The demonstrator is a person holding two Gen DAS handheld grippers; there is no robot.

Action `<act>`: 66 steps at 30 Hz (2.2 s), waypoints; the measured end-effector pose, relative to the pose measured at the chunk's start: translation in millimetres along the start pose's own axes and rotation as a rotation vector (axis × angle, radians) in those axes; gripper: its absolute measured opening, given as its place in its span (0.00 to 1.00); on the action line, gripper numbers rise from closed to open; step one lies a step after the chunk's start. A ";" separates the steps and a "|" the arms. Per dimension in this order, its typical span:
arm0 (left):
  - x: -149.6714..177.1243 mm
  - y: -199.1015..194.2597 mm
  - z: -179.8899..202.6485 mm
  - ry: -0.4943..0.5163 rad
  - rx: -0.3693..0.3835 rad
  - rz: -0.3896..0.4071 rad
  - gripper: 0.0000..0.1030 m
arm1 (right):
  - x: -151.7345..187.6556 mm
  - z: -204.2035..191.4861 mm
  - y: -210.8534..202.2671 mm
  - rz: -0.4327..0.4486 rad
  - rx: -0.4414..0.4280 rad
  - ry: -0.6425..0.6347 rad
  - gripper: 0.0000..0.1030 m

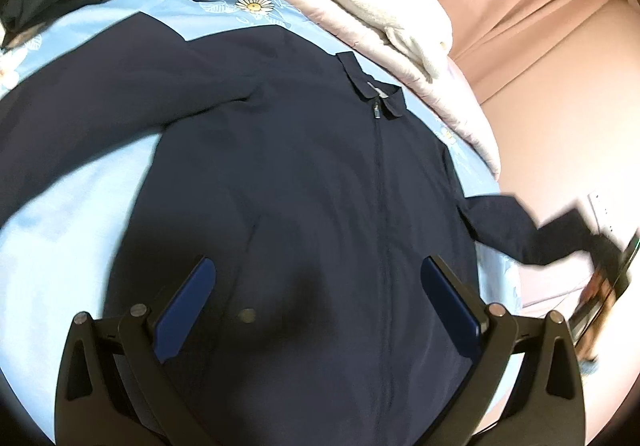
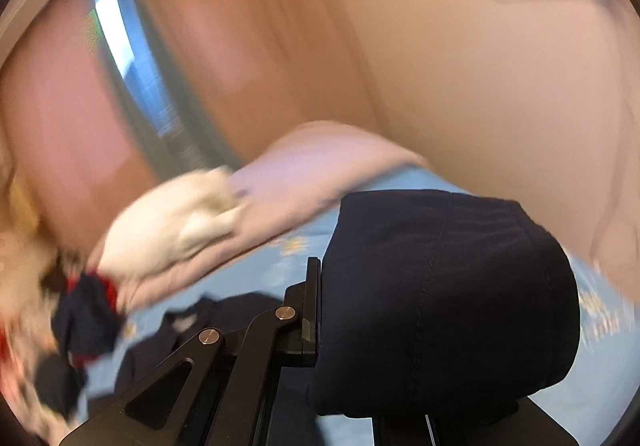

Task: Fold large clothes
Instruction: 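Grasp the navy jacket's sleeve cuff with the right tool, then fold the held sleeve across the jacket body toward the other sleeve with the right tool, then grasp the other sleeve cuff with the left tool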

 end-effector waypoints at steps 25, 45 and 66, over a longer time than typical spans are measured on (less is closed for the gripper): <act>-40.4 -36.9 -87.2 -0.101 -0.026 0.076 1.00 | 214.1 -349.2 100.7 -0.344 -0.440 -1.070 0.63; -49.8 130.9 1.5 -0.024 -0.057 -0.101 0.54 | 165.4 -69.9 226.3 -0.459 -0.089 -0.328 0.36; -9.4 -101.3 -231.7 -0.645 0.123 0.284 0.87 | 166.7 -85.2 94.0 -0.291 -0.328 -0.217 0.48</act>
Point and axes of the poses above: each gripper's, at about its wrist camera, not at the fingertips, and y roughly the way its jaws point, z to its right, x to its underside, the point moved 5 cm from there along y, roughly the way its jaws point, and after that the axes turned 14 degrees about -y, right-handed, at the moved point
